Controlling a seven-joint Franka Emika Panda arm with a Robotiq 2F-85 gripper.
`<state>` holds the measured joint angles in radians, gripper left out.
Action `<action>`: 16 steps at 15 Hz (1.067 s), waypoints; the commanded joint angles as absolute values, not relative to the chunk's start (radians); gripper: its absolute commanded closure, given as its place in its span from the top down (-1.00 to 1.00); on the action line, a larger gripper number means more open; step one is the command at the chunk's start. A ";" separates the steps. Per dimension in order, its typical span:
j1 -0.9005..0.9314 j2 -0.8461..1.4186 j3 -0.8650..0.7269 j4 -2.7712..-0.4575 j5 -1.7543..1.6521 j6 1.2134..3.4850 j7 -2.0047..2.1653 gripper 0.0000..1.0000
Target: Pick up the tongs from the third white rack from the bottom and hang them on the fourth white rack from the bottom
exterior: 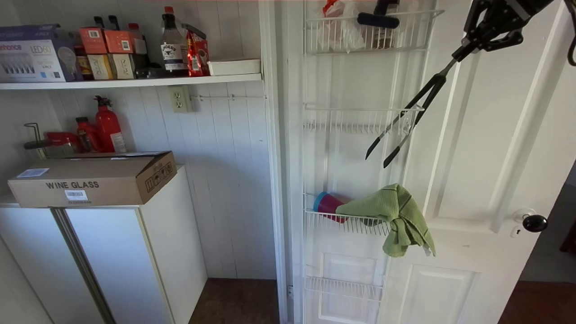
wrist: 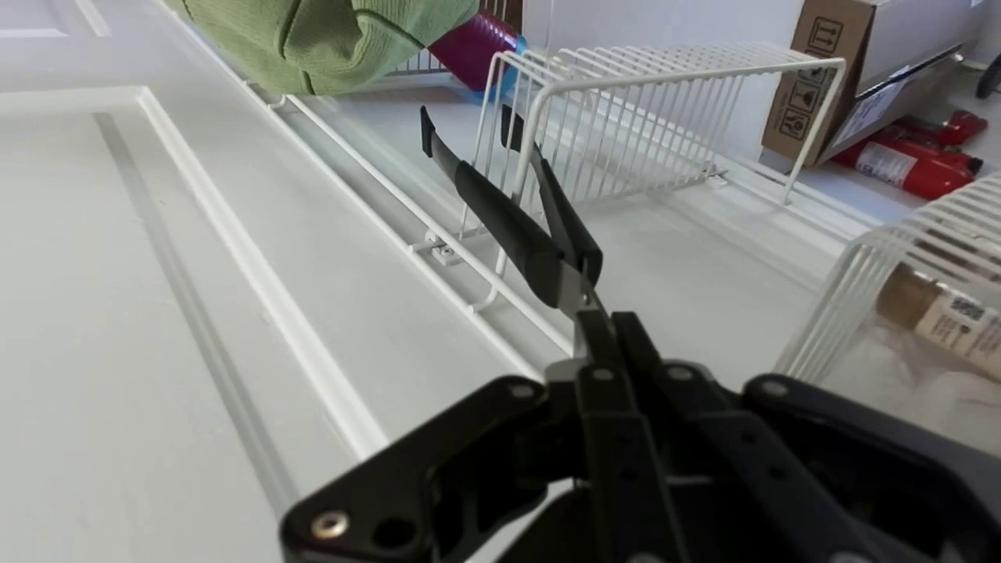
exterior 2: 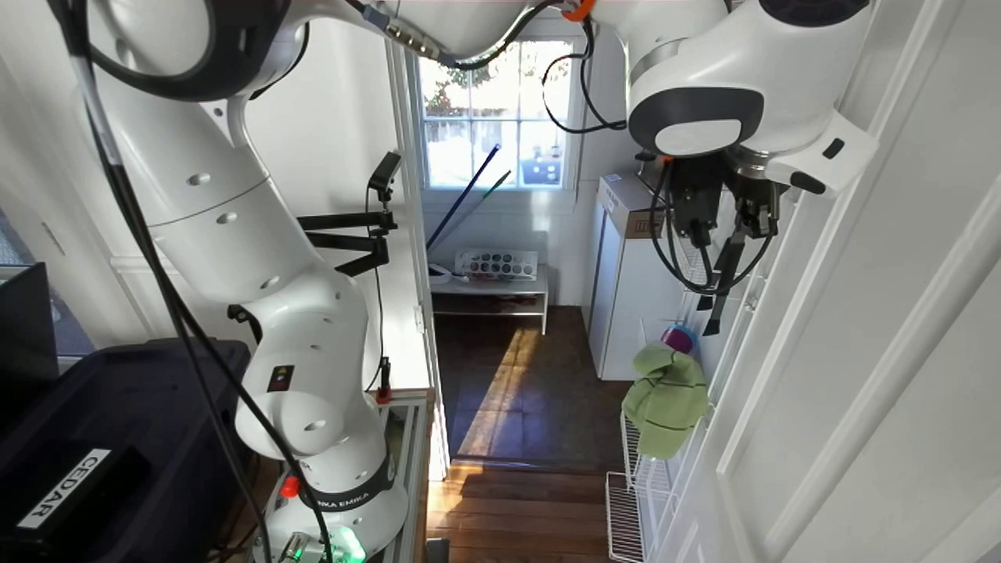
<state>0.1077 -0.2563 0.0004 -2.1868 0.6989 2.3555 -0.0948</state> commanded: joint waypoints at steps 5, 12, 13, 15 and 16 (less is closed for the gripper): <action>0.101 -0.263 -0.002 -2.181 0.699 2.336 -0.112 -0.91; 0.095 -0.278 -0.009 -2.160 0.686 2.305 -0.121 -0.98; 0.095 -0.281 -0.010 -2.157 0.690 2.301 -0.123 -0.98; 0.098 -0.289 -0.015 -2.146 0.703 2.286 -0.127 -0.98; 0.098 -0.293 -0.017 -2.140 0.705 2.279 -0.127 -0.98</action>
